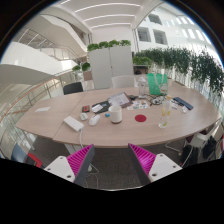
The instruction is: Pour water
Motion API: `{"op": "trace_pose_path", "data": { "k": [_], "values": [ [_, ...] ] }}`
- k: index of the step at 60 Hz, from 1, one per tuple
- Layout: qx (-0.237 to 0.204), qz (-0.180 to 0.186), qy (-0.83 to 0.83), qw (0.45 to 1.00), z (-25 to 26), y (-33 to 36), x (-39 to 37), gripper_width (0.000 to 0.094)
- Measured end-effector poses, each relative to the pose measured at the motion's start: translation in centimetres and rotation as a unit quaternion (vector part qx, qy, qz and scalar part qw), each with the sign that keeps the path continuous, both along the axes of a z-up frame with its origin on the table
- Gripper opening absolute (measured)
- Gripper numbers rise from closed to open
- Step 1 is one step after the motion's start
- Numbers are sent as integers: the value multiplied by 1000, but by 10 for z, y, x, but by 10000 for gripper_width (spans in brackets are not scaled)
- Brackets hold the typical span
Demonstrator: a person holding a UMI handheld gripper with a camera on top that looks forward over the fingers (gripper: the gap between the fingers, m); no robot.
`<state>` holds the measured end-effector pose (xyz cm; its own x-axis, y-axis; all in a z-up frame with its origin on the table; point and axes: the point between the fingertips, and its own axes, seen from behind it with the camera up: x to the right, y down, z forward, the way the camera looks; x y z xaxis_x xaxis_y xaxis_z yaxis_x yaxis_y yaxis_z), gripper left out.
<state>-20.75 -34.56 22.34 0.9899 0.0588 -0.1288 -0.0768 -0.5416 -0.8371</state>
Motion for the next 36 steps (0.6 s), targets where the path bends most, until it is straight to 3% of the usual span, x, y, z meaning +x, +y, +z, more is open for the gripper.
{"op": "trace_pose_path", "data": {
  "k": [10,20,26,36],
  "values": [
    [-3,-7,-16,1000,-19,4,16,790],
    [-3,-48,-14,999,-44,31,65,792],
    [28,-68,-28,997,-54,73,117,792],
    [119,-81,-58,988,-74,165,212,791]
  ]
}}
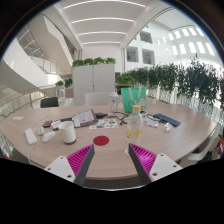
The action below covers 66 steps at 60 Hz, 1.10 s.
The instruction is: Pour water
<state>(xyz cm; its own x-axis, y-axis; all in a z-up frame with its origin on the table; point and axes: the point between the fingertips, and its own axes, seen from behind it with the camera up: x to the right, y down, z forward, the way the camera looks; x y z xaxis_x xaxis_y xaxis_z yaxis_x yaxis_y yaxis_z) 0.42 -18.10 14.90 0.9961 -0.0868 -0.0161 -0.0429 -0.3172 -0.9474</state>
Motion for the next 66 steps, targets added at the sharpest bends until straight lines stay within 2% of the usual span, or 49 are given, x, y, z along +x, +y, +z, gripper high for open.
{"op": "trace_pose_path", "data": {
  "k": [5,16,24,27,31,36,41,45,52,58,66],
  "values": [
    [21,9,-1,1000,-20,39,30,789],
    [41,-15,1,999,-49,116,87,788],
    [48,-15,20,999,-63,160,106,784],
    [58,-7,20,998,-63,176,108,732],
    [50,13,21,998,-72,190,104,556],
    [70,3,6,998,-72,204,107,530],
    [72,-2,8,997,-71,204,107,505],
    [59,-14,19,998,-75,209,107,471],
    [8,-32,38,999,-77,213,109,381],
    [10,-51,17,999,-44,221,117,353],
    [41,-32,-100,994,50,237,94,351]
  ]
}}
